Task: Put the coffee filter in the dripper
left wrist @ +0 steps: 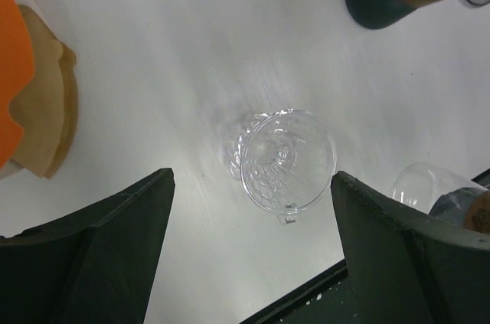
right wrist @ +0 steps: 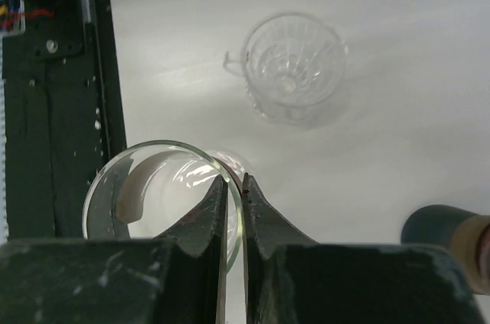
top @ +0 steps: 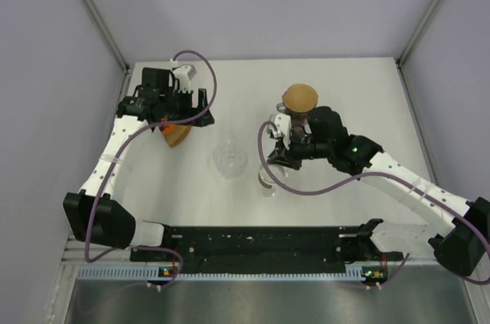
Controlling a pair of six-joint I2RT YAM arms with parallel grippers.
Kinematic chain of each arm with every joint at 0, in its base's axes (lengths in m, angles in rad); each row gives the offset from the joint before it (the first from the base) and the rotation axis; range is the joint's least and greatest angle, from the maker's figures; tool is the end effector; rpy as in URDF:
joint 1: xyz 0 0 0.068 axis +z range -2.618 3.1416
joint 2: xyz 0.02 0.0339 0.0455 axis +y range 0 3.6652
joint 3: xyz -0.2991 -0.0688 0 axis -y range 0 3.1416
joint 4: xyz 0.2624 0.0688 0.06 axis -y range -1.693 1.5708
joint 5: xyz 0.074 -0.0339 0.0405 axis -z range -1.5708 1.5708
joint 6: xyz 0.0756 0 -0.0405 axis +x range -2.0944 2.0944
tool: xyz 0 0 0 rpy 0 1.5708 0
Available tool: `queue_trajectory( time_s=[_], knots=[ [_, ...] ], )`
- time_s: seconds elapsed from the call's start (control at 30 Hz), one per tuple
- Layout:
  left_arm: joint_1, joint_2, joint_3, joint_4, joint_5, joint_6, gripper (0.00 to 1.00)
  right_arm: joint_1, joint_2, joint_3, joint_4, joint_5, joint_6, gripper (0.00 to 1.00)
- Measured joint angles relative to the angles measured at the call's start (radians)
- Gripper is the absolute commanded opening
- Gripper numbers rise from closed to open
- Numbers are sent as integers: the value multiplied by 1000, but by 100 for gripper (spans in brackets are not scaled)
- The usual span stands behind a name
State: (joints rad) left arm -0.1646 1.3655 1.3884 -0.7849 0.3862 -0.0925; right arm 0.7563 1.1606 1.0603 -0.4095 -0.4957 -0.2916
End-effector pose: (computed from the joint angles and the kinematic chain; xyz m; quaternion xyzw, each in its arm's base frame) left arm 0.3151 -0.0812 0.3729 0.1080 0.8989 -0.2245 0.3603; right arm 0.1866 0.2255 0.3526 -0.5258 0.6619 0.3189 0.4286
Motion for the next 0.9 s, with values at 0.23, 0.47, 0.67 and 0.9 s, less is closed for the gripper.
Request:
queue_trajectory(
  time_s=[0.23,0.47,0.67,0.9],
  knots=[
    [-47,51,-95,-1,10,49,87,0,-8,-260,78,-92,-185,0],
    [-105,190,-113,10,-5,66,76,0,97,-283,208,-160,-268,0],
    [-128,281,-113,5,-15,87,73,0,172,-252,290,-197,-283,0],
    [-144,313,-113,1,-30,112,65,0,259,-201,359,-201,-285,16]
  ],
)
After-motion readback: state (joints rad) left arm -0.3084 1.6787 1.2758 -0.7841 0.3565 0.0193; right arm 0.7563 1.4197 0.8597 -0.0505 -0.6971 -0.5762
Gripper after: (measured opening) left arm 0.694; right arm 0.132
